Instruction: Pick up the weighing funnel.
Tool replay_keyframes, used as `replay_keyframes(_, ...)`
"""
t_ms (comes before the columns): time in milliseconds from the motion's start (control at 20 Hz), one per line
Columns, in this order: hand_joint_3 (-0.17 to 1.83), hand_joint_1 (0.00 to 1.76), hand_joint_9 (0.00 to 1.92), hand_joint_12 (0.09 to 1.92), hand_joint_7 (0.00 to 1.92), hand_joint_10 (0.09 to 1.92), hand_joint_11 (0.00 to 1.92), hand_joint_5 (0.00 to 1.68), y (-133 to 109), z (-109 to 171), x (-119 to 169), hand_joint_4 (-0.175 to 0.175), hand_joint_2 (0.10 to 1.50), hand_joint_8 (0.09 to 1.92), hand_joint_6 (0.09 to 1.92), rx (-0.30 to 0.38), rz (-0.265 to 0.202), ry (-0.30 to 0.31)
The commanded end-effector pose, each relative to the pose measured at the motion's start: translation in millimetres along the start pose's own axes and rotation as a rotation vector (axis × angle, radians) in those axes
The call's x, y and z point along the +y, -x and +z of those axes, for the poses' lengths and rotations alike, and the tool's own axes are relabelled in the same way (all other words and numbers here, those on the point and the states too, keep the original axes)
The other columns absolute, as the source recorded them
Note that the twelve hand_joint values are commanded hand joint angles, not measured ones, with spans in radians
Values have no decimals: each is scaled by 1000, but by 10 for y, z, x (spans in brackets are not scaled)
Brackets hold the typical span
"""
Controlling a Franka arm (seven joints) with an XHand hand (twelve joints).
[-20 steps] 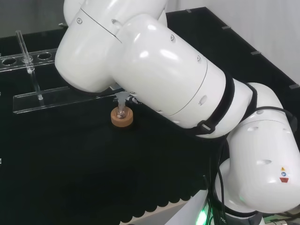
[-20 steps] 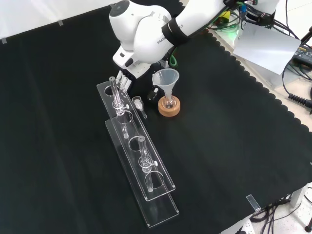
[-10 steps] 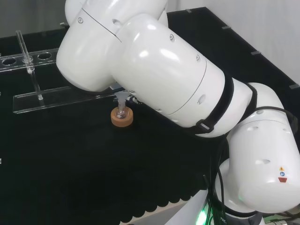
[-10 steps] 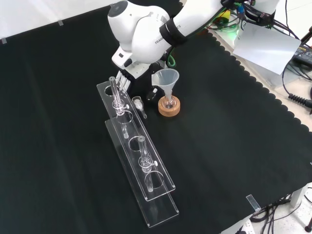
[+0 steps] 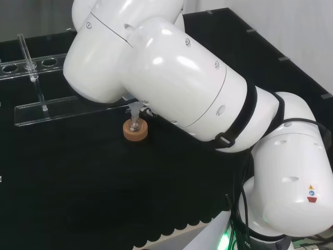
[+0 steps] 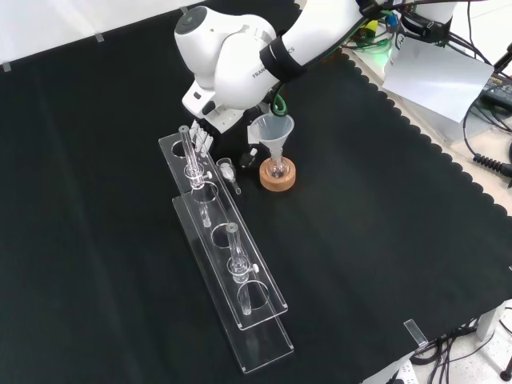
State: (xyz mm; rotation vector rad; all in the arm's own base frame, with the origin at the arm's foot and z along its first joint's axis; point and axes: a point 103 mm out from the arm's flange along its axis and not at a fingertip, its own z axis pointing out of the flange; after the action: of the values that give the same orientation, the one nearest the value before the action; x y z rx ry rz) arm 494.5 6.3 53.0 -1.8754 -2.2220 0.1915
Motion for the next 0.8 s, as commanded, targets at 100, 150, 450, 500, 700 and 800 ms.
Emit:
replay_keyframes(100,583,854,868,1253,581,552,596,669,-10,12,15,-54,642,749,756,-5,-4,-8)
replay_keyframes(150,583,853,868,1253,582,552,596,670,-10,15,20,-54,642,749,757,-8,-4,-9)
replay_keyframes(450,586,851,869,1253,581,552,596,672,-19,9,54,-53,644,750,766,-11,-6,-9)
replay_keyframes(500,586,850,869,1253,582,552,596,673,-20,7,59,-53,644,751,767,-10,-6,-9)
replay_keyframes(700,588,848,870,1253,582,553,596,680,-22,9,69,-52,648,751,772,-14,-10,-13)
replay_keyframes(800,589,847,870,1253,583,553,597,684,-25,14,74,-51,650,752,775,-13,-9,-18)
